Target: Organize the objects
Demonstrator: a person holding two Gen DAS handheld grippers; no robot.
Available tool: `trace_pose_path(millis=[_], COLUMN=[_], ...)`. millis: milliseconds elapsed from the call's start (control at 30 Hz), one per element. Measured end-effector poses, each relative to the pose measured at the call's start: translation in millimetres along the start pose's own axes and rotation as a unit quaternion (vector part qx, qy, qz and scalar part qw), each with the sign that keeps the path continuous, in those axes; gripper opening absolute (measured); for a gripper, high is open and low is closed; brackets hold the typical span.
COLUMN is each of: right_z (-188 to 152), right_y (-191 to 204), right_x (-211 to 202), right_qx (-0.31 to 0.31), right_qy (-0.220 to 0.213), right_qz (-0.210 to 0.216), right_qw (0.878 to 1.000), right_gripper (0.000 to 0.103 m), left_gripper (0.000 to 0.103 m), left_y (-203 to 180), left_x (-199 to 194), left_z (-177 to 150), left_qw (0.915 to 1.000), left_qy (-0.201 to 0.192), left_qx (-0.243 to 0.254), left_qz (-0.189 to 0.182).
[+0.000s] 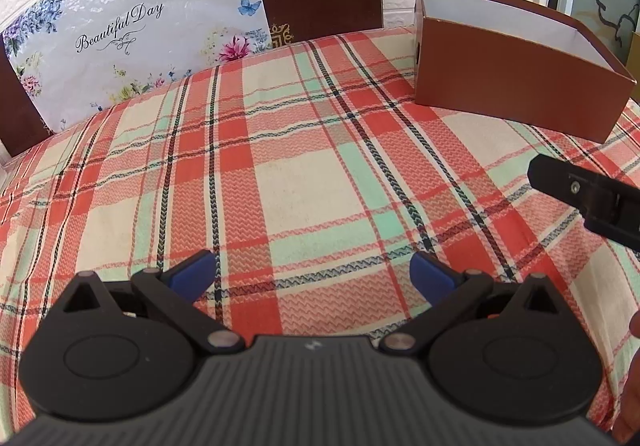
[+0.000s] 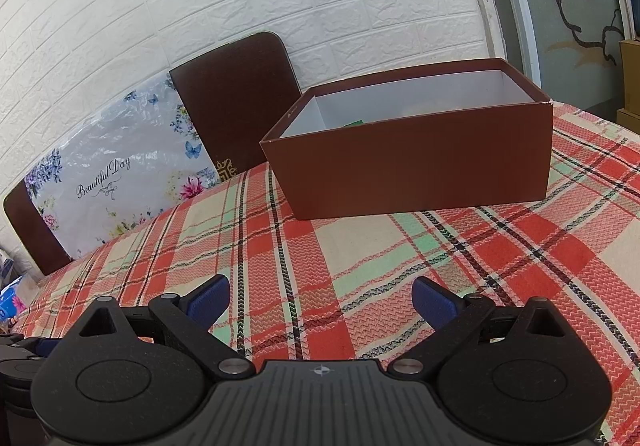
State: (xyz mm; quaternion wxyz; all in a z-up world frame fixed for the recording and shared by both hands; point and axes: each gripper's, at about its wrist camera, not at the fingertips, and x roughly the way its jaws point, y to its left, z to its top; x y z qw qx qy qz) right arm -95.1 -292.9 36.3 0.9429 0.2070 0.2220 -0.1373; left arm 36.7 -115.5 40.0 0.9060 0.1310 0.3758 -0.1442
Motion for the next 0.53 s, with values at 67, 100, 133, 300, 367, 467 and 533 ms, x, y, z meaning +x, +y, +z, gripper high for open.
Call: trace_pose_path(millis=[67,100,133,300,367,467,533], right_z=[0.1,0.0,-0.2,-0.4,-1.1,-1.5,-2.9], right_y=[0.0,0.1,0.3,0.9,1.0,0.8,1.7], right_x=[0.1,0.0,-0.1,-0.6,-0.2,0.4,0.7], right_qx=[0.0,0.0,0.0,0.0,0.0,0.0,-0.002], right_qy=[0.0,0.0,0.0,0.0,0.0,0.0,0.0], right_qz=[0.0,0.0,0.0,-0.001,-0.001,-0.001,-0.002], right_qw=[1.0,1.0,1.0,1.0,1.0,1.0,1.0], right_gripper=[0.097,0.097,0.097,0.097,0.097,0.097,0.097], left_gripper=[0.103,0.103,0.103,0.103,0.103,0.1,0.101], left_y=[-0.2,-0.2,-0.1,-0.3,0.3,1.5,3.7], left_x=[0.2,0.4,0.7,2.6,1.8,-2.4,-5.0], left_z=[-0.1,-0.2,-0.3,0.0,-0.8,-1.0,0.7], left_qw=[1.0,1.0,1.0,1.0,1.0,0.9998,0.9994], left_qy=[0.001,0.001,0.002,0.005,-0.002,-0.019,-0.029], left_qx=[0.0,0.0,0.0,-0.001,-0.001,-0.004,-0.006], left_qz=[0.0,-0.001,-0.002,-0.006,-0.008,-0.009,-0.016])
